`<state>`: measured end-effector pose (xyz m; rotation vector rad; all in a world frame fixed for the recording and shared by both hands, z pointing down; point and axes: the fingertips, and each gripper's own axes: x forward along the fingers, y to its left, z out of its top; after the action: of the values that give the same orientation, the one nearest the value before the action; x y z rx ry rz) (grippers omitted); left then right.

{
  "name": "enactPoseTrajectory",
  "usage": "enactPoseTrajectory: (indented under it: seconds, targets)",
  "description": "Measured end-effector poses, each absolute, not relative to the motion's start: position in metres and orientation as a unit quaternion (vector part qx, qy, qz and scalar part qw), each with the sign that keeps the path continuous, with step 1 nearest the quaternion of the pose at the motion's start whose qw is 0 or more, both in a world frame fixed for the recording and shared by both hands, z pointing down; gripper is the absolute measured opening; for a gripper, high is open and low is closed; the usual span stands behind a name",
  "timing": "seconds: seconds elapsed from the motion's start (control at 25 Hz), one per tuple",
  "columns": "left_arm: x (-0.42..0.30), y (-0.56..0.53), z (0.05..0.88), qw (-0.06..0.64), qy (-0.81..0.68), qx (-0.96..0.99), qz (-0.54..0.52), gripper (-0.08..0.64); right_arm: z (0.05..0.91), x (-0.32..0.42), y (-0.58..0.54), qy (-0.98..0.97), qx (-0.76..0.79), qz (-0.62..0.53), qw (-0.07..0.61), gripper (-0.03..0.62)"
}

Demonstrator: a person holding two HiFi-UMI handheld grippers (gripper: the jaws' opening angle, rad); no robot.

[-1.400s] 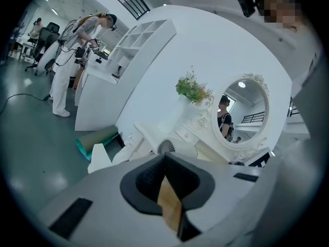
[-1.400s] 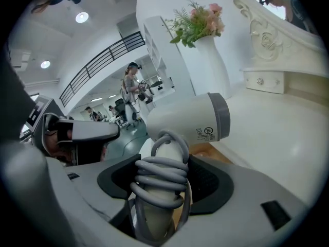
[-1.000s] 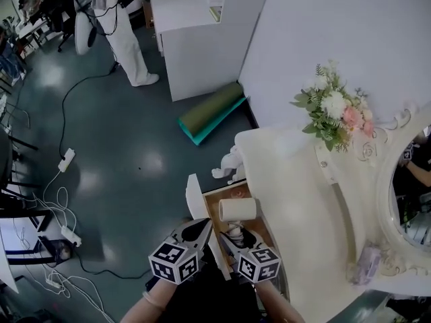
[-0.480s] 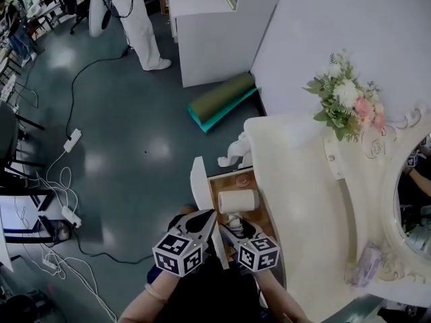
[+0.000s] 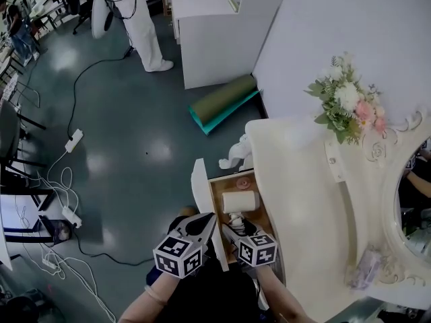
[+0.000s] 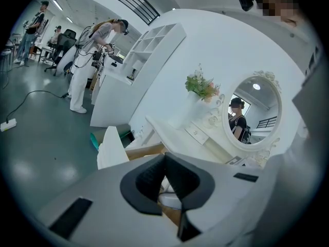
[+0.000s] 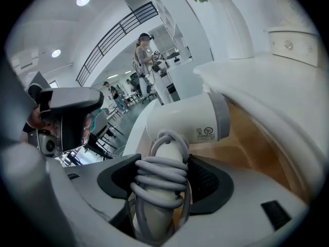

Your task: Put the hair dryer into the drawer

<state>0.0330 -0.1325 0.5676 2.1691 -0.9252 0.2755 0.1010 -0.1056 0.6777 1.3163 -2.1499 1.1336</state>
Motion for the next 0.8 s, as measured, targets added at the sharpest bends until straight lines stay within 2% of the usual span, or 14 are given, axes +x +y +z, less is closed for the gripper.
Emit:
enactPoseTrajectory:
  seconds: [0.4, 0.8]
  targets:
    - [0.029, -0.138, 0.568, 0.375, -0.361, 0.847, 0.111, 0.021, 0.700, 0.109, -0.117, -0.721, 0.500, 0.440, 0.189, 0.282]
    - [0.028, -0.141, 0.573, 0.381, -0.359, 0.844, 0.119, 0.022, 0.723, 0.135, -0.130, -0.641, 0.585, 0.474, 0.150, 0.282]
